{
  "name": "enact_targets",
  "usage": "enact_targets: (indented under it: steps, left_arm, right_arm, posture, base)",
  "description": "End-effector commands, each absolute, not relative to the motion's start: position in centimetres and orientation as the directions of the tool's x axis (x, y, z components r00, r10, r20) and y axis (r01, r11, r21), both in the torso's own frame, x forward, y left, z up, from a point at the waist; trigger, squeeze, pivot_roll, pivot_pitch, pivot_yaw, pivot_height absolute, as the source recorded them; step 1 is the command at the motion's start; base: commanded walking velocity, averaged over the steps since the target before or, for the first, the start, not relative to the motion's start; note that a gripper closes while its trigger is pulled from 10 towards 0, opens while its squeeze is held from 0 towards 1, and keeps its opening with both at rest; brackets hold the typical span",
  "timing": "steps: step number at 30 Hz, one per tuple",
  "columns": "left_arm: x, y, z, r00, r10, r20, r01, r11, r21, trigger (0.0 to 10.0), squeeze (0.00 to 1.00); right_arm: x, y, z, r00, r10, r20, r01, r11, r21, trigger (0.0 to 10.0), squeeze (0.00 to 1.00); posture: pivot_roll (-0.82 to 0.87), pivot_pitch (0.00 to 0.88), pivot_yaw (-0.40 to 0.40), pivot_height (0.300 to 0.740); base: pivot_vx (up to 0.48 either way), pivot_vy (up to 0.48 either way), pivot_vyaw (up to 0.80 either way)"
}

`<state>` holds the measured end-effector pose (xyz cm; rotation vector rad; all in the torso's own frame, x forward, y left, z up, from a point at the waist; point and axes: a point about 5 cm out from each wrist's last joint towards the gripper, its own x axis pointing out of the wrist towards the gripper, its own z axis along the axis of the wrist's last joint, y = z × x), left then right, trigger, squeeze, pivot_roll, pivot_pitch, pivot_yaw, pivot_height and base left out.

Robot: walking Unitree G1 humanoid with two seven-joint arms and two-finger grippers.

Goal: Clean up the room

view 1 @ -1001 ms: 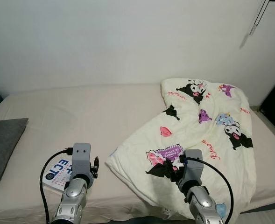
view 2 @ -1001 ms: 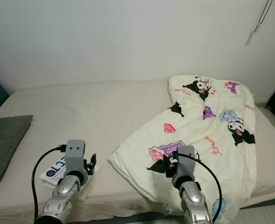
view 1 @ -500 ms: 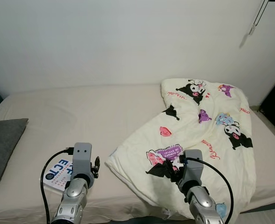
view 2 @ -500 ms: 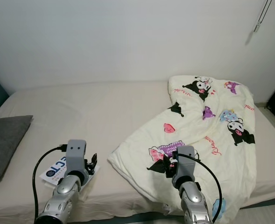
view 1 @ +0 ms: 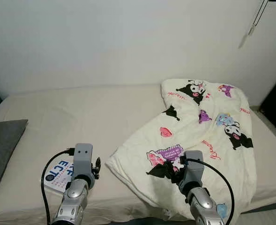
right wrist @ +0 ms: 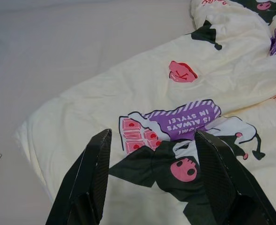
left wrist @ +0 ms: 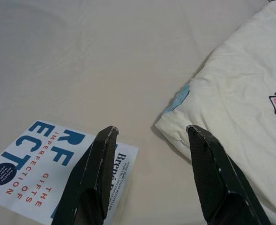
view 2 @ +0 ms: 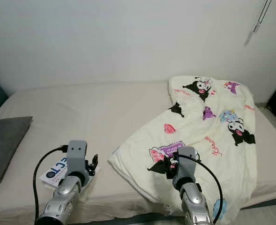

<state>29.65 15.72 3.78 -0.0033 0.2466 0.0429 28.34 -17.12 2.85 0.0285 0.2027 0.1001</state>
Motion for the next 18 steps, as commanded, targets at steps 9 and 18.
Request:
enact_targets:
  steps: [9,18]
  left_arm:
    - [29.16,15.78,3.14,0.963,0.051,-0.263,-0.05,0.999,0.009,10.0,0.0]
    - [28.66,15.85,2.81,0.961,0.076,-0.266,-0.079,0.997,-0.003,10.0,0.0]
  right_arm:
    - [27.88,-16.97,2.18,0.963,0.13,-0.235,-0.127,0.992,0.028,10.0,0.0]
    - [28.45,-16.95,2.54,0.96,0.151,-0.235,-0.152,0.988,0.016,10.0,0.0]
  posture:
    - [0.01,0.086,-0.03,0.74]
    - [0.02,0.086,-0.052,0.74]
  base:
    - [0.0,0.0,0.0]
    - [0.0,0.0,0.0]
